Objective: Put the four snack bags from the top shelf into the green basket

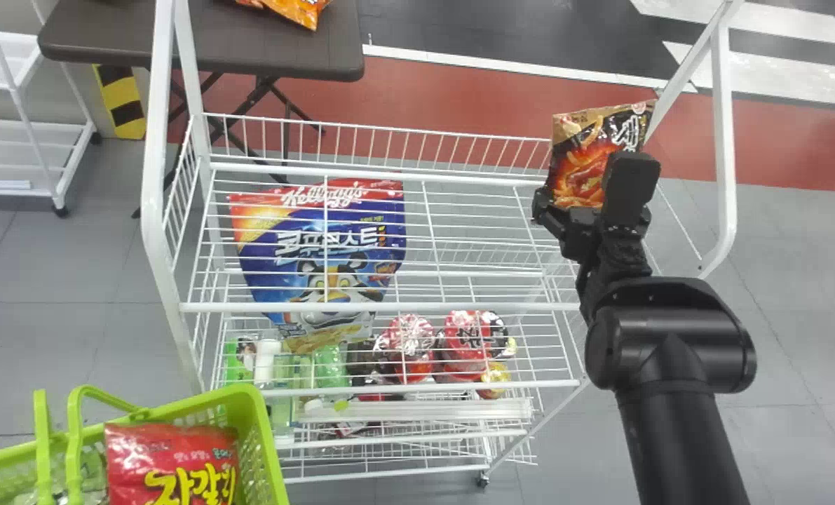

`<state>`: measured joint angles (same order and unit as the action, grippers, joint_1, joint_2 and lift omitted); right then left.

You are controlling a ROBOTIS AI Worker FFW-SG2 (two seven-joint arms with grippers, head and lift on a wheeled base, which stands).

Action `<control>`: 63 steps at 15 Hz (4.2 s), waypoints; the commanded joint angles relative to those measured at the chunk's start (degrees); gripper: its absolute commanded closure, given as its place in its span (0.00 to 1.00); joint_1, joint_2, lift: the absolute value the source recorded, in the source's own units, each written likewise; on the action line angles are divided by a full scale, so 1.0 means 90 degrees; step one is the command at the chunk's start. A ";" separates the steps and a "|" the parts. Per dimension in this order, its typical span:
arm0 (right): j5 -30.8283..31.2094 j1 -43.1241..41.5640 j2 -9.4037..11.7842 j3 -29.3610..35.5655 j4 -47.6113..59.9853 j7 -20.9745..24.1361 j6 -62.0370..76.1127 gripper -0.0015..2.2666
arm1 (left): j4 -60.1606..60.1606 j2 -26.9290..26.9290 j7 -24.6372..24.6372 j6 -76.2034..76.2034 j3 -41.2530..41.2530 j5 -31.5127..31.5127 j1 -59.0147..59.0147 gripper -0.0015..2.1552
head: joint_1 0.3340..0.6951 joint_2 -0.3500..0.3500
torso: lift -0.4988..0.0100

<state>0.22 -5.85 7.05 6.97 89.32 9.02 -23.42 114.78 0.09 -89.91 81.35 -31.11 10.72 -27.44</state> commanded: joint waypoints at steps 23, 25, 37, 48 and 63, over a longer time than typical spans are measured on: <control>-0.0347 -0.0277 0.0164 0.0222 -0.0706 -0.0455 0.0985 0.99 | -0.0097 -0.0026 -0.0073 -0.0020 -0.0039 -0.0010 -0.0017 0.88 | 1.00 0.11 | 0.98; -0.0698 0.0279 0.0144 0.0104 0.0280 -0.0504 0.0888 0.99 | -0.0097 -0.0026 -0.0073 -0.0020 -0.0020 -0.0010 -0.0017 0.88 | 1.00 0.12 | 0.98; -0.2661 0.3277 0.0300 -0.1136 0.4108 -0.2028 -0.1397 0.99 | -0.0185 -0.0026 -0.0073 -0.0020 0.0000 -0.0010 0.0061 0.88 | 1.00 0.56 | 0.98; -0.5249 0.3482 0.0340 -0.0687 0.4899 -0.3483 -0.6710 0.99 | -0.0204 -0.0026 -0.0073 -0.0039 0.0010 0.0000 0.0051 0.88 | 1.00 1.00 | 0.98; -0.4565 0.1881 -0.0071 -0.3294 0.1462 -0.3639 -0.4542 0.06 | -0.0077 -0.0026 -0.0073 0.0020 0.0225 0.0078 -0.0007 0.88 | 1.00 1.00 | 0.98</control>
<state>-40.99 11.16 6.35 -22.12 102.82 -23.65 -65.18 114.07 0.09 -89.91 81.47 -29.10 11.42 -27.51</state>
